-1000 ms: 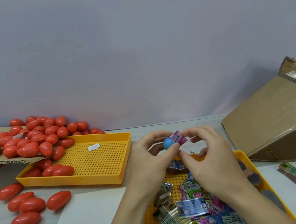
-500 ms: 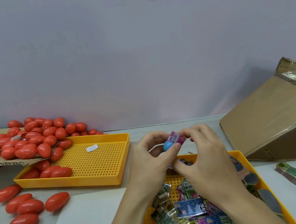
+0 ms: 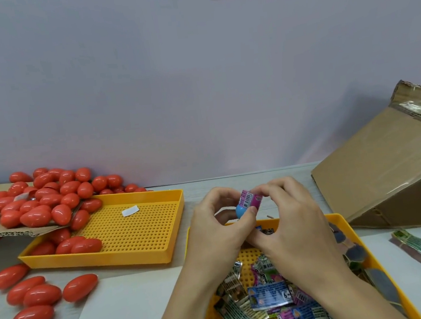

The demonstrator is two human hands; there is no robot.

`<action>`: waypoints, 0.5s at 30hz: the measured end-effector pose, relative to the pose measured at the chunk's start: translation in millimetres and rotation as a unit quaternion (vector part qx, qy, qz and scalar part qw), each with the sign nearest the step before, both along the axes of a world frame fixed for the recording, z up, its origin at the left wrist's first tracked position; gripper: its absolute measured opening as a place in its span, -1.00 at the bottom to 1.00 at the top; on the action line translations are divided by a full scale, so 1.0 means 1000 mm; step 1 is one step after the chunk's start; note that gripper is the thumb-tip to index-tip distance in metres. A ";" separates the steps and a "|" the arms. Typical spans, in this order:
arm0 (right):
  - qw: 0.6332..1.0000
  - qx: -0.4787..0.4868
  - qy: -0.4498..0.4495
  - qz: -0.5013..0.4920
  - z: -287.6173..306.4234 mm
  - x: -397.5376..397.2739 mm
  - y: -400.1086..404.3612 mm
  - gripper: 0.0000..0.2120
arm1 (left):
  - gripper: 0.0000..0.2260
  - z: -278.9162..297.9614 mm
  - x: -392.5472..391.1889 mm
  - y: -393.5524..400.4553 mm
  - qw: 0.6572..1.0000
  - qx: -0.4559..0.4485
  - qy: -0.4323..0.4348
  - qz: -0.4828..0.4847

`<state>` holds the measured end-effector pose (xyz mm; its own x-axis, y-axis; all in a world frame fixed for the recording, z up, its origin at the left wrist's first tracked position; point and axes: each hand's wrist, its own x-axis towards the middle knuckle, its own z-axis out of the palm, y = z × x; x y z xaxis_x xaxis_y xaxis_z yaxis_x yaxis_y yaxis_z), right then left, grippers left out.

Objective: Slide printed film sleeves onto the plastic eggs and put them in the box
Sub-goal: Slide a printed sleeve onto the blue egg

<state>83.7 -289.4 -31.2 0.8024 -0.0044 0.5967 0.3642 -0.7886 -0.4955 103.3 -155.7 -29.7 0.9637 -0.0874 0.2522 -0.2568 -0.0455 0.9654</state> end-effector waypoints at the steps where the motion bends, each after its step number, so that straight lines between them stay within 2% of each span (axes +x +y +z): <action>1: 1.000 -0.002 0.001 0.004 0.000 0.000 0.000 -0.61 | -0.85 0.000 0.000 -0.001 1.000 -0.001 0.006 -0.003; 5: 1.000 -0.011 -0.002 0.022 -0.001 -0.001 0.000 -0.61 | -0.92 0.003 -0.004 -0.004 0.998 0.039 -0.012 -0.038; 15: 0.999 -0.019 -0.015 0.045 0.003 -0.003 -0.002 -0.56 | -0.78 0.006 -0.005 -0.001 0.994 0.087 -0.016 -0.064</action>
<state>81.0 -291.0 -28.6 0.7798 0.0905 0.6195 0.4490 -0.7704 -0.4526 98.5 -156.7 -23.8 0.9335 -0.2537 0.2535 -0.3022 -0.1761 0.9368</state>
